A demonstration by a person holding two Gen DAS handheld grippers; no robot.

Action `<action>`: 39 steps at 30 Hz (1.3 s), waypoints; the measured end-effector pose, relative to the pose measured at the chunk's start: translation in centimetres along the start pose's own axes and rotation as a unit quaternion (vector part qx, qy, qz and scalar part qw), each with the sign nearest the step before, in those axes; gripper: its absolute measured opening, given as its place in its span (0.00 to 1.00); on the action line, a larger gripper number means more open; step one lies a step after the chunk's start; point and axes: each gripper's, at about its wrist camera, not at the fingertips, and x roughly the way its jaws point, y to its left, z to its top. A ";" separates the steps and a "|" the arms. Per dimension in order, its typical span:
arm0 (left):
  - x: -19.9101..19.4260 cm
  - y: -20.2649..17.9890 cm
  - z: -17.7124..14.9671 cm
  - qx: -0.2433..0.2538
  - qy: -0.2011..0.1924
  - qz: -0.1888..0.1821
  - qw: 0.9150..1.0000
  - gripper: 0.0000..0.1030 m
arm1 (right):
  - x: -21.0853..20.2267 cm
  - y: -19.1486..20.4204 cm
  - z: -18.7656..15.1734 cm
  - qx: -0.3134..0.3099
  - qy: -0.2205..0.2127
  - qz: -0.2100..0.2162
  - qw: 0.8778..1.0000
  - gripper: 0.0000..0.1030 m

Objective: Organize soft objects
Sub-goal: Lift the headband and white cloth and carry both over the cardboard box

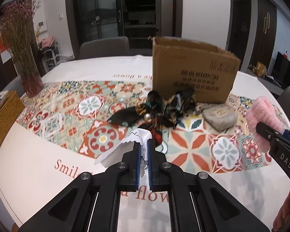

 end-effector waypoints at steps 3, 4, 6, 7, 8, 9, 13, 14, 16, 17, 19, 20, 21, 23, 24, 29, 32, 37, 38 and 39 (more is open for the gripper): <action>-1.1 -0.1 0.9 0.003 -0.012 -0.007 1.000 0.08 | -1.2 0.0 0.7 0.000 -0.010 0.001 1.000 0.30; -1.5 -0.2 1.2 0.004 -0.016 -0.011 1.000 0.08 | -1.6 -0.1 1.0 0.001 -0.013 0.002 1.000 0.30; -2.1 -0.4 1.7 0.006 -0.024 -0.017 1.000 0.08 | -2.4 -0.1 1.4 0.002 -0.020 0.002 1.000 0.30; -2.4 -0.4 1.9 0.007 -0.027 -0.018 0.999 0.08 | -2.7 -0.1 1.7 0.002 -0.022 0.002 1.000 0.30; -2.7 -0.5 2.2 0.009 -0.030 -0.022 0.999 0.08 | -3.1 -0.2 1.9 0.003 -0.025 0.002 1.000 0.30; -3.0 -0.6 2.6 0.008 -0.033 -0.027 0.999 0.08 | -3.4 -0.2 2.1 0.004 -0.029 0.002 1.000 0.30; -4.2 -0.9 3.9 0.012 -0.051 -0.038 0.998 0.08 | -4.5 -0.2 3.0 0.007 -0.041 0.002 0.999 0.30; -4.5 -1.0 4.2 0.012 -0.055 -0.040 0.998 0.08 | -4.8 -0.3 3.3 0.007 -0.044 0.002 0.999 0.30; -5.1 -1.1 4.8 0.012 -0.064 -0.045 0.997 0.08 | -5.4 -0.3 3.7 0.008 -0.051 0.002 0.999 0.30; -5.3 -1.1 5.1 0.013 -0.068 -0.047 0.996 0.08 | -5.7 -0.3 4.0 0.008 -0.055 0.002 0.998 0.30; -5.8 -1.2 5.6 0.015 -0.076 -0.050 0.996 0.08 | -6.2 -0.2 4.4 0.008 -0.062 0.002 0.998 0.30; -6.0 -1.2 5.7 0.015 -0.079 -0.052 0.995 0.08 | -6.4 -0.2 4.6 0.008 -0.065 0.002 0.998 0.30; -6.1 -1.2 5.9 0.015 -0.081 -0.054 0.995 0.08 | -6.6 -0.2 4.9 0.008 -0.069 0.003 0.998 0.30; -6.5 -1.3 6.5 0.016 -0.088 -0.056 0.994 0.08 | -7.0 -0.2 5.3 0.009 -0.076 0.005 0.997 0.30; -6.6 -1.3 6.7 0.016 -0.090 -0.058 0.994 0.08 | -7.1 -0.2 5.6 0.009 -0.079 0.007 0.997 0.30; -7.2 -1.5 7.9 0.019 -0.105 -0.064 0.992 0.08 | -7.7 -0.2 6.8 0.010 -0.095 0.010 0.995 0.30; -7.4 -1.8 8.6 0.020 -0.112 -0.067 0.991 0.08 | -7.9 -0.2 7.6 0.009 -0.103 0.012 0.995 0.30; -7.6 -2.2 9.9 0.030 -0.125 -0.072 0.989 0.08 | -7.8 -0.3 8.8 0.006 -0.115 0.014 0.993 0.30; -7.6 -2.3 10.2 0.031 -0.128 -0.074 0.989 0.08 | -7.8 -0.3 9.1 0.005 -0.118 0.015 0.993 0.30; -7.5 -2.5 10.5 0.034 -0.131 -0.076 0.988 0.08 | -7.7 -0.2 9.4 0.004 -0.120 0.015 0.993 0.30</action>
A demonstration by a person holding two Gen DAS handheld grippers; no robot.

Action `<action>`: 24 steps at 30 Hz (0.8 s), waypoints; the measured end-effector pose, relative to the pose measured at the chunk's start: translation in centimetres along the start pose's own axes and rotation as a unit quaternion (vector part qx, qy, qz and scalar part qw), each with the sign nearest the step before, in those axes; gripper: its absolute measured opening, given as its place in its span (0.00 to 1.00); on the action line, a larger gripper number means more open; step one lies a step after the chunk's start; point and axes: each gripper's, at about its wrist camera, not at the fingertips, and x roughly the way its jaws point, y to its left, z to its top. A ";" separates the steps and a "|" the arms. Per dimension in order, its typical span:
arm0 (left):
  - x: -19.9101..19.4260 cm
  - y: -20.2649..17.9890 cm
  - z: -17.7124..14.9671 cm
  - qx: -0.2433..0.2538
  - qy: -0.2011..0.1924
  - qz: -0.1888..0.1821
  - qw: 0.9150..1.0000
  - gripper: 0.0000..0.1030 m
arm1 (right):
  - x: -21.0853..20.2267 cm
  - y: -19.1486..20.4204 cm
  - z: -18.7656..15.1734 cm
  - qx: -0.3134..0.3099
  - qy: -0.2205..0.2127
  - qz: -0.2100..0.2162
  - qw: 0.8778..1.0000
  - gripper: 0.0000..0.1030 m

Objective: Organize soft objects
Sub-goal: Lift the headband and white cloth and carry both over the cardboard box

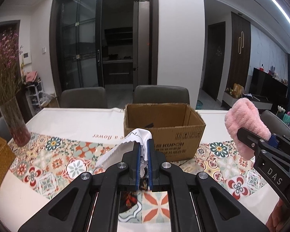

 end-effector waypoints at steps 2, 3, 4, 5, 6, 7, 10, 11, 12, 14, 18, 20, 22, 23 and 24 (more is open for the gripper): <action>0.3 -0.1 0.6 0.005 -0.007 -0.004 1.000 0.08 | 0.3 -0.1 0.6 -0.001 -0.004 0.002 1.000 0.30; 0.4 -0.2 0.8 0.008 -0.010 -0.007 1.000 0.08 | 0.6 -0.2 0.9 -0.001 -0.007 0.003 1.000 0.30; 0.6 -0.3 1.1 0.011 -0.014 -0.009 1.000 0.08 | 0.8 -0.2 1.1 -0.002 -0.009 0.003 1.000 0.30; 0.7 -0.4 1.5 0.014 -0.020 -0.008 1.000 0.08 | 1.0 -0.2 1.4 -0.002 -0.011 0.004 1.000 0.30; 0.9 -0.5 1.8 0.017 -0.025 -0.010 1.000 0.08 | 1.2 -0.2 1.6 -0.002 -0.013 0.005 1.000 0.30; 1.0 -0.6 2.2 0.020 -0.029 -0.010 0.999 0.08 | 1.4 -0.3 1.9 -0.002 -0.015 0.005 1.000 0.30; 1.6 -0.8 3.1 0.027 -0.040 -0.012 0.999 0.08 | 2.2 -0.3 2.6 -0.001 -0.020 0.008 1.000 0.30; 1.9 -0.8 3.4 0.029 -0.044 -0.011 0.999 0.08 | 2.6 -0.3 2.9 -0.001 -0.022 0.009 1.000 0.30; 2.1 -0.8 3.6 0.031 -0.047 -0.013 0.998 0.08 | 2.8 -0.3 3.1 -0.001 -0.023 0.009 1.000 0.30; 2.6 -0.9 4.2 0.035 -0.052 -0.012 0.998 0.08 | 3.3 -0.4 3.5 -0.001 -0.026 0.010 1.000 0.30; 3.9 -0.9 5.4 0.033 -0.061 -0.019 0.997 0.08 | 4.9 -0.6 4.2 0.000 -0.030 0.011 0.999 0.30; 4.5 -1.1 5.9 0.033 -0.066 -0.019 0.997 0.08 | 5.6 -0.6 4.6 0.003 -0.030 0.012 0.999 0.30; 5.1 -1.1 6.4 0.033 -0.071 -0.021 0.997 0.08 | 6.5 -0.8 4.9 0.005 -0.030 0.013 0.999 0.30; 5.5 -1.1 6.7 0.034 -0.074 -0.021 0.996 0.08 | 6.9 -0.8 5.1 0.006 -0.030 0.012 0.999 0.30; 5.8 -1.2 7.0 0.035 -0.076 -0.022 0.996 0.08 | 7.3 -0.9 5.3 0.006 -0.030 0.012 0.999 0.30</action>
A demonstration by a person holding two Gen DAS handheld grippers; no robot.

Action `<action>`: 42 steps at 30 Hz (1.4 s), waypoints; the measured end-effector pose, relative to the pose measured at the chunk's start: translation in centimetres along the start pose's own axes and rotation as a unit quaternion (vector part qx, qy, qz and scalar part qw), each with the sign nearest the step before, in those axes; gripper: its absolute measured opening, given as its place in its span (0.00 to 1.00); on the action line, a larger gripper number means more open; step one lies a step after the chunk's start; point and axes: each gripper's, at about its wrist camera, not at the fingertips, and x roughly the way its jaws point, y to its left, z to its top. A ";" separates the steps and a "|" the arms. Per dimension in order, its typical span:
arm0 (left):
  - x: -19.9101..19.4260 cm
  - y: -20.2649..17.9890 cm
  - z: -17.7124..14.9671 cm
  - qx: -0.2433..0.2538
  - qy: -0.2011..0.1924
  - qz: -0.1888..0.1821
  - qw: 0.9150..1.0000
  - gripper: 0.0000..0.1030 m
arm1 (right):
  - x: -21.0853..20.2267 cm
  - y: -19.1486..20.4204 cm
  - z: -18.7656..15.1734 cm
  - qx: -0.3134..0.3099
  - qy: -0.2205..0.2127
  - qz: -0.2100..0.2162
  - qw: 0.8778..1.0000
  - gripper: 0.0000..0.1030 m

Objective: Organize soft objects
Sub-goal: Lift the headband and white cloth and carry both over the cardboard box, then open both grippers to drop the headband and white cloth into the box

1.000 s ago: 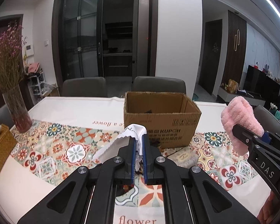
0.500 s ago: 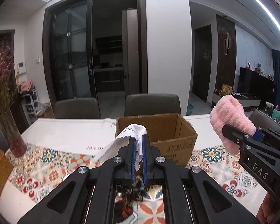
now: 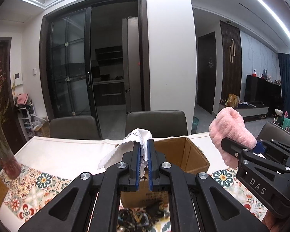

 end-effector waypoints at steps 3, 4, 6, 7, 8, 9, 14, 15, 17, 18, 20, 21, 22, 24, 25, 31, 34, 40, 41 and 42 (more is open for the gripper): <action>1.1 0.1 0.5 0.003 -0.003 -0.003 1.000 0.08 | 1.3 -0.1 0.6 0.002 -0.001 -0.003 1.000 0.30; 1.6 0.0 0.6 0.005 -0.002 -0.005 1.000 0.08 | 1.7 -0.1 0.7 0.003 -0.001 -0.003 1.000 0.30; 2.5 0.1 0.8 0.003 -0.001 -0.009 1.000 0.08 | 2.7 -0.1 0.9 0.007 0.002 0.000 1.000 0.30; 3.2 0.2 1.0 0.001 0.002 -0.013 1.000 0.08 | 3.1 -0.2 1.0 0.008 0.004 0.001 1.000 0.30; 3.8 0.2 1.1 0.001 0.004 -0.015 1.000 0.08 | 3.6 -0.3 1.1 0.010 0.006 0.001 1.000 0.30; 4.2 0.3 1.2 0.000 0.007 -0.018 1.000 0.08 | 4.1 -0.3 1.2 0.010 0.008 0.002 1.000 0.30; 6.8 0.3 1.7 0.002 0.024 -0.032 0.999 0.08 | 6.3 -0.5 1.6 0.012 0.019 0.001 1.000 0.30; 7.3 0.3 1.7 0.004 0.028 -0.034 0.999 0.08 | 6.8 -0.5 1.6 0.011 0.024 0.002 1.000 0.30; 8.2 0.5 1.7 0.006 0.038 -0.038 0.999 0.08 | 7.7 -0.6 1.7 0.012 0.033 0.007 0.999 0.30; 8.7 0.5 1.8 0.007 0.042 -0.039 0.998 0.08 | 8.3 -0.6 1.8 0.012 0.038 0.008 0.999 0.30; 9.6 0.5 1.9 0.008 0.051 -0.044 0.998 0.08 | 9.3 -0.7 1.8 0.010 0.050 0.013 0.999 0.30; 10.0 0.5 2.0 0.011 0.053 -0.042 0.998 0.08 | 9.7 -0.8 1.7 0.009 0.054 0.012 0.998 0.30; 10.5 0.4 2.0 0.017 0.057 -0.045 0.997 0.08 | 10.2 -1.0 1.7 0.007 0.062 0.011 0.998 0.30; 11.1 0.3 2.0 0.022 0.061 -0.040 0.997 0.08 | 11.0 -1.1 1.5 0.009 0.073 0.012 0.997 0.30; 11.5 0.2 1.9 0.023 0.065 -0.044 0.997 0.08 | 11.3 -1.3 1.4 0.012 0.078 0.013 0.997 0.30; 13.9 0.2 1.7 0.026 0.099 -0.063 0.993 0.09 | 13.5 -1.8 0.8 0.011 0.114 0.020 0.993 0.31; 14.7 -0.2 1.4 0.035 0.112 -0.068 0.991 0.11 | 14.1 -1.9 0.3 0.003 0.127 0.018 0.992 0.31; 15.1 -0.6 1.1 0.038 0.125 -0.075 0.989 0.32 | 14.9 -2.5 -0.1 0.019 0.153 0.030 0.988 0.47; 15.1 -0.7 1.1 0.038 0.125 -0.074 0.989 0.33 | 14.9 -2.6 -0.2 0.017 0.153 0.027 0.988 0.50; 15.1 -0.7 1.1 0.039 0.126 -0.074 0.988 0.36 | 14.8 -2.7 -0.2 0.016 0.153 0.024 0.988 0.51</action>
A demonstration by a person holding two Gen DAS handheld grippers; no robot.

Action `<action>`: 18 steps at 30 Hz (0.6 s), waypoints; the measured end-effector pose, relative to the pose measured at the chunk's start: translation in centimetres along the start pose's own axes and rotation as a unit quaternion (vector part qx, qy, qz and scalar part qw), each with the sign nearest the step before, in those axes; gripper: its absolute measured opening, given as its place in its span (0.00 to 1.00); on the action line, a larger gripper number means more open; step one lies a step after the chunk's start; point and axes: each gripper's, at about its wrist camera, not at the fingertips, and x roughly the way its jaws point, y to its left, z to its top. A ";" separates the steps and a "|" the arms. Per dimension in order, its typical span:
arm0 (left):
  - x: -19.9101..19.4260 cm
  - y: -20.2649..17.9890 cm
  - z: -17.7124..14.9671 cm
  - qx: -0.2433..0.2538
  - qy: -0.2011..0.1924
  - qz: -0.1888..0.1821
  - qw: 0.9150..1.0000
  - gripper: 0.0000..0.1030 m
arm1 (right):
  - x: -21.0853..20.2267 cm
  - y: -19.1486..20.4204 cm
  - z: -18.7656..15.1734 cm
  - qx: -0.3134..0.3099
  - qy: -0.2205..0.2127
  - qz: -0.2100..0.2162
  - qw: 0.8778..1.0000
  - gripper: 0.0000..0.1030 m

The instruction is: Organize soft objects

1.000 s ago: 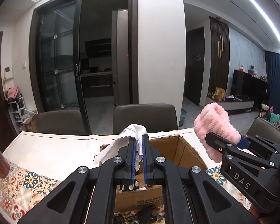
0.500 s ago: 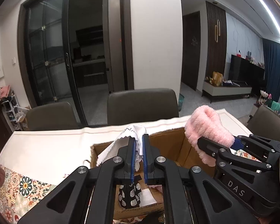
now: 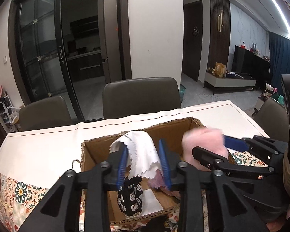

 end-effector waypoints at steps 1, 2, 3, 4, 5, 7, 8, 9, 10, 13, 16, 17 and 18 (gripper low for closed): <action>-0.1 0.0 0.0 0.001 0.001 -0.001 1.000 0.38 | -0.1 -0.1 0.0 0.001 -0.001 -0.003 1.000 0.52; -0.1 0.1 -0.1 0.000 0.002 -0.001 1.000 0.40 | -0.2 -0.1 -0.1 0.002 -0.003 -0.004 1.000 0.52; -0.2 0.1 -0.1 -0.002 0.003 -0.002 1.000 0.43 | -0.3 -0.2 0.0 0.003 -0.002 -0.005 1.000 0.52; -0.3 0.1 -0.1 -0.004 0.004 -0.004 1.000 0.47 | -0.4 -0.3 0.0 0.006 -0.002 -0.006 1.000 0.53; -0.3 0.2 -0.1 -0.007 0.005 -0.006 1.000 0.48 | -0.5 -0.4 0.0 0.007 -0.002 -0.007 1.000 0.54; -0.4 0.4 -0.1 -0.012 0.007 -0.008 1.000 0.53 | -0.7 -0.4 0.0 0.010 -0.004 -0.010 1.000 0.55; -0.4 0.5 -0.1 -0.013 0.007 -0.008 1.000 0.53 | -0.8 -0.5 0.1 0.011 -0.006 -0.013 1.000 0.55; -0.5 0.5 0.0 -0.015 0.007 -0.008 1.000 0.54 | -1.1 -0.6 0.1 0.012 -0.008 -0.016 1.000 0.56; -0.6 0.5 0.0 -0.017 0.008 -0.010 1.000 0.55 | -1.3 -0.7 0.0 0.014 -0.009 -0.018 1.000 0.56; -0.8 0.6 0.0 -0.020 0.011 -0.019 1.000 0.58 | -2.1 -0.7 -0.1 0.013 -0.013 -0.024 1.000 0.57; -1.3 0.4 0.0 -0.017 0.012 -0.023 1.000 0.60 | -2.9 -0.7 -0.1 0.008 -0.019 -0.032 0.999 0.57; -1.4 0.4 0.0 -0.018 0.013 -0.027 0.999 0.61 | -3.1 -0.7 -0.1 0.007 -0.021 -0.034 0.999 0.57; -1.5 0.4 -0.1 -0.021 0.014 -0.032 0.999 0.61 | -3.3 -0.7 -0.1 0.008 -0.022 -0.036 0.999 0.57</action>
